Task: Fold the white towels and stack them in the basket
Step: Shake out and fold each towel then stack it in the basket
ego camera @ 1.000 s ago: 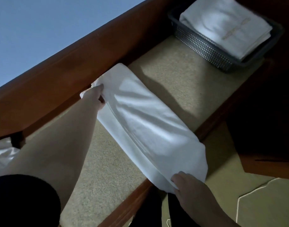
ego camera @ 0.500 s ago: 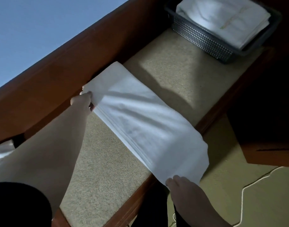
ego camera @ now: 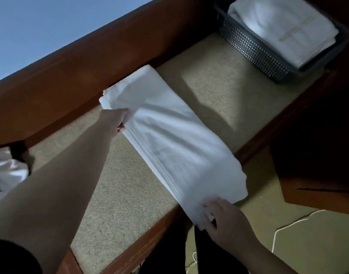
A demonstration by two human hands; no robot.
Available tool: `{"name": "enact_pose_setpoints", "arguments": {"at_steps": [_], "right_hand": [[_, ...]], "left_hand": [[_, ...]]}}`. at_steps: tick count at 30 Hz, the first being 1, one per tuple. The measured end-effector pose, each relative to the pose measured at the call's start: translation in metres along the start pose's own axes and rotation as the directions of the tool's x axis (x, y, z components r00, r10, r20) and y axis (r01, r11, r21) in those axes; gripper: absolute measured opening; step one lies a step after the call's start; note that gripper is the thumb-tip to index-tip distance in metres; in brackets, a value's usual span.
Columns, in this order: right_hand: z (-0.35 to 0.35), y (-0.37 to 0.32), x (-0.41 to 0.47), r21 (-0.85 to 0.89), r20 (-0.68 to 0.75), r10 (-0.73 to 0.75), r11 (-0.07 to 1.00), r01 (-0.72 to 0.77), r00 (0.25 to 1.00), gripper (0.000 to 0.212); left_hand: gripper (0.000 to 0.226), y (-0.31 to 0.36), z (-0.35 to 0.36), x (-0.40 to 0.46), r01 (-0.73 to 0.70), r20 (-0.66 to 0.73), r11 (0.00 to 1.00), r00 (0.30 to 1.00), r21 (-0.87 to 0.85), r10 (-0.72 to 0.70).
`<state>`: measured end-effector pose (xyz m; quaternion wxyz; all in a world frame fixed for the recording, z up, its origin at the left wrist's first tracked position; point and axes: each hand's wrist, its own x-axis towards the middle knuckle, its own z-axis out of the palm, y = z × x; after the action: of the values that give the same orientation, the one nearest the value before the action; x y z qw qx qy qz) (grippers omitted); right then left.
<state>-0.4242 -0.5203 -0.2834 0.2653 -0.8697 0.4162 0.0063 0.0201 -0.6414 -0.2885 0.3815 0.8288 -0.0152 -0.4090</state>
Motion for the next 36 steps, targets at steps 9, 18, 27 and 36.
{"name": "enact_pose_setpoints", "arguments": {"at_steps": [9,18,27,36], "right_hand": [[-0.048,0.029,0.101,-0.228,0.09,-0.113,0.965,0.131,0.99,0.059],[-0.049,0.024,0.202,-0.377,0.454,-0.189,0.845,0.38,0.871,0.074],[-0.044,0.01,0.302,-0.371,0.464,-0.343,0.762,0.53,0.817,0.078],[-0.045,-0.029,0.414,-0.407,0.361,-0.387,0.754,0.517,0.848,0.089]], "left_hand": [[0.045,-0.098,0.042,-0.108,0.135,0.081,0.989,0.987,0.053,-0.139],[0.032,-0.136,0.069,-0.17,0.119,-0.136,0.967,0.987,0.227,-0.089],[0.037,-0.163,0.093,-0.194,0.151,-0.227,0.95,0.97,0.273,-0.089],[0.038,-0.186,0.095,-0.211,0.133,-0.162,0.952,0.983,0.275,-0.091]]}}
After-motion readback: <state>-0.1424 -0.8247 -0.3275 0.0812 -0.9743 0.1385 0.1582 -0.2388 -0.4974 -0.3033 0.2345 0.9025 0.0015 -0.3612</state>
